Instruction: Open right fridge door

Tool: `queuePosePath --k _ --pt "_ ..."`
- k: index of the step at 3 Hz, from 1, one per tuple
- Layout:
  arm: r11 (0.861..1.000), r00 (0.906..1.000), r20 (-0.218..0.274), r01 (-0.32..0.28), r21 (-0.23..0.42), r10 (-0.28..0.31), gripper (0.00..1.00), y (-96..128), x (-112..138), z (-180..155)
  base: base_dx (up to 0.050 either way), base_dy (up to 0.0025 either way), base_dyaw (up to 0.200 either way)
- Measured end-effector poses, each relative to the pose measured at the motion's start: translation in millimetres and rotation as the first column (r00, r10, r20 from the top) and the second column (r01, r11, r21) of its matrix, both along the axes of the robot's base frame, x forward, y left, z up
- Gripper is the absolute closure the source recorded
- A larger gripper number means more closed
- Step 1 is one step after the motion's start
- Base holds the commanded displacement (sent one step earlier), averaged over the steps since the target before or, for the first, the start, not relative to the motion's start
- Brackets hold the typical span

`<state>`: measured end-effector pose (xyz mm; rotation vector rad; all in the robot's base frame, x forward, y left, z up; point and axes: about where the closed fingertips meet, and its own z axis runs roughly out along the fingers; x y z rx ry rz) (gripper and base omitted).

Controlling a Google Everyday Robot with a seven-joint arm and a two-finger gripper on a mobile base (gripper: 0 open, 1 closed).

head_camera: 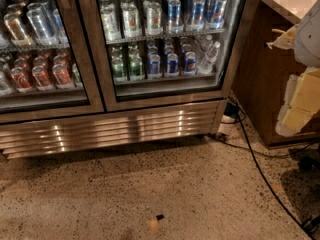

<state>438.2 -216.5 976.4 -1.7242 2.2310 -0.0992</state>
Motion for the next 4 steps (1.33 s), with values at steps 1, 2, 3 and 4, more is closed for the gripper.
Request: queuePosePath --k 1,2,3,4 --pt "1.000 1.0000 0.000 0.000 0.000 0.000 0.00 0.0 0.0 0.0 0.036 0.00252 0.140" --pt "1.000 1.0000 0.000 0.000 0.000 0.000 0.00 0.0 0.0 0.0 0.031 0.00242 0.156" --pt "1.000 1.0000 0.000 0.000 0.000 0.000 0.00 0.0 0.0 0.0 0.048 -0.00001 0.000" --pt "1.000 1.0000 0.000 0.000 0.000 0.000 0.00 0.0 0.0 0.0 0.048 -0.00002 0.000"
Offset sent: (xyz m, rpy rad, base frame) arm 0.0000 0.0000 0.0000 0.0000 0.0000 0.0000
